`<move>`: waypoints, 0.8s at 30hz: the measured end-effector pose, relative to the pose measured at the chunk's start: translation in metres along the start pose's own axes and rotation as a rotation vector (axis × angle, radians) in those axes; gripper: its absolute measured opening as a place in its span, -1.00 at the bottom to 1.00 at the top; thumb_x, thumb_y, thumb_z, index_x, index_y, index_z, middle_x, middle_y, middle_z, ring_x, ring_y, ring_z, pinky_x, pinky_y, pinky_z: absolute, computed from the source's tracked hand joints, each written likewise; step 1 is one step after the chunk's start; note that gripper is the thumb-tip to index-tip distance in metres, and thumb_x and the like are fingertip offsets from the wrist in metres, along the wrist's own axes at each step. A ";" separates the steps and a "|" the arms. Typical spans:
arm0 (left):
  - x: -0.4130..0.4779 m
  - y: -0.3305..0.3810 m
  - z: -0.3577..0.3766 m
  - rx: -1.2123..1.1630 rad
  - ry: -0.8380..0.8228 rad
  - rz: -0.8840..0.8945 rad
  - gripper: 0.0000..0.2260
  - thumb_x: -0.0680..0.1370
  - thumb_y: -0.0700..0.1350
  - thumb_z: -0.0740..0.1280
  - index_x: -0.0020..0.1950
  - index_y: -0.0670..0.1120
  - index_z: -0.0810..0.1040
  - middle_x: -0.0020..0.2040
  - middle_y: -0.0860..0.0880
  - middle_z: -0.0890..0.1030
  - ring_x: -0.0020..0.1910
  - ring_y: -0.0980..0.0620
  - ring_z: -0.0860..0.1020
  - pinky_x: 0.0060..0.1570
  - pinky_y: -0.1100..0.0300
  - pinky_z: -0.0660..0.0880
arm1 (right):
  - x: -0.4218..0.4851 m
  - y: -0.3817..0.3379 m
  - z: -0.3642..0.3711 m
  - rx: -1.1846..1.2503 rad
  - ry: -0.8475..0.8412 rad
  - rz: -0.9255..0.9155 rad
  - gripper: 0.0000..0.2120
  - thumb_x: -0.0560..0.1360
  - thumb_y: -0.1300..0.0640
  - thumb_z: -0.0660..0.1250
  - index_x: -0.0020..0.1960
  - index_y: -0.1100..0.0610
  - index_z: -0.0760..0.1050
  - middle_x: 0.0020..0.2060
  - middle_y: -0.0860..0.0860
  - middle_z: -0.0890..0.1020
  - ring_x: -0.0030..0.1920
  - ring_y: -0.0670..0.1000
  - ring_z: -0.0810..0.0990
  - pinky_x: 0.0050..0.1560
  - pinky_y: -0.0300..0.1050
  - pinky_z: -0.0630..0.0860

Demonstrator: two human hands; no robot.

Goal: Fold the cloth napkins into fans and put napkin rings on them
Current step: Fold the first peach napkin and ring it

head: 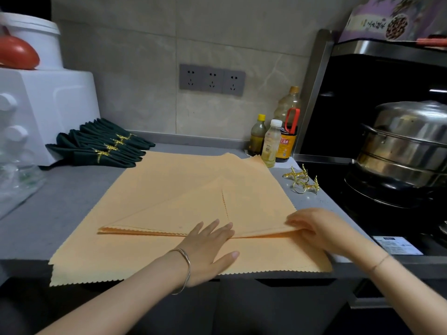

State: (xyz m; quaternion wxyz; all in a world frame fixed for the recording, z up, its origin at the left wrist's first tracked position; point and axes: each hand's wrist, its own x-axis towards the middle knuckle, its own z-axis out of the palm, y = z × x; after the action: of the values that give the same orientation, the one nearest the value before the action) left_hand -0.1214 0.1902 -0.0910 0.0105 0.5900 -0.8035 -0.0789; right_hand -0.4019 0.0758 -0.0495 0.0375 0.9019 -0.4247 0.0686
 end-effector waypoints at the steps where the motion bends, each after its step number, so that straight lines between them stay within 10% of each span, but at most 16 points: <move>1: 0.000 0.000 0.000 0.004 0.000 0.002 -0.37 0.56 0.28 -0.17 0.56 0.01 -0.04 0.56 0.16 -0.13 0.53 0.11 -0.22 0.50 0.06 -0.23 | 0.001 0.010 -0.009 0.030 -0.004 0.057 -0.75 0.49 0.19 0.30 0.11 -0.06 0.57 0.06 -0.19 0.61 0.10 -0.11 0.56 0.12 -0.23 0.45; 5: -0.001 -0.001 0.000 -0.017 0.018 0.011 -0.43 0.61 0.25 -0.12 0.56 0.03 -0.04 0.56 0.17 -0.15 0.53 0.12 -0.24 0.50 0.06 -0.24 | 0.022 0.028 -0.050 0.362 0.077 0.141 -0.86 0.42 0.21 0.46 -0.21 -0.02 0.60 -0.26 -0.07 0.66 -0.22 -0.10 0.61 -0.14 -0.22 0.53; 13: -0.003 0.000 0.002 -0.092 0.046 0.006 -0.44 0.60 0.26 -0.10 0.55 0.05 -0.02 0.53 0.17 -0.30 0.49 0.19 -0.32 0.48 0.10 -0.32 | 0.135 -0.015 -0.044 1.044 0.191 0.187 -0.94 0.47 0.16 0.41 -0.08 0.12 0.63 -0.29 -0.16 0.67 -0.27 -0.29 0.61 -0.28 -0.45 0.45; 24: 0.000 -0.001 0.005 -0.144 0.046 0.009 -0.42 0.58 0.29 -0.09 0.52 0.04 0.01 0.50 0.19 -0.36 0.47 0.24 -0.33 0.47 0.04 -0.32 | 0.212 -0.049 0.052 1.053 0.141 0.232 -0.88 0.42 0.21 0.47 -0.07 0.22 0.62 -0.35 -0.02 0.54 -0.33 -0.15 0.45 -0.32 -0.50 0.37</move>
State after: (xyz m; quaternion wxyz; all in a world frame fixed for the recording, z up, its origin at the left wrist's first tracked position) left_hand -0.1210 0.1902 -0.0961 0.0717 0.5859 -0.7978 -0.1226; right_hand -0.2258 -0.0610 -0.0683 -0.3988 0.7391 -0.4261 0.3363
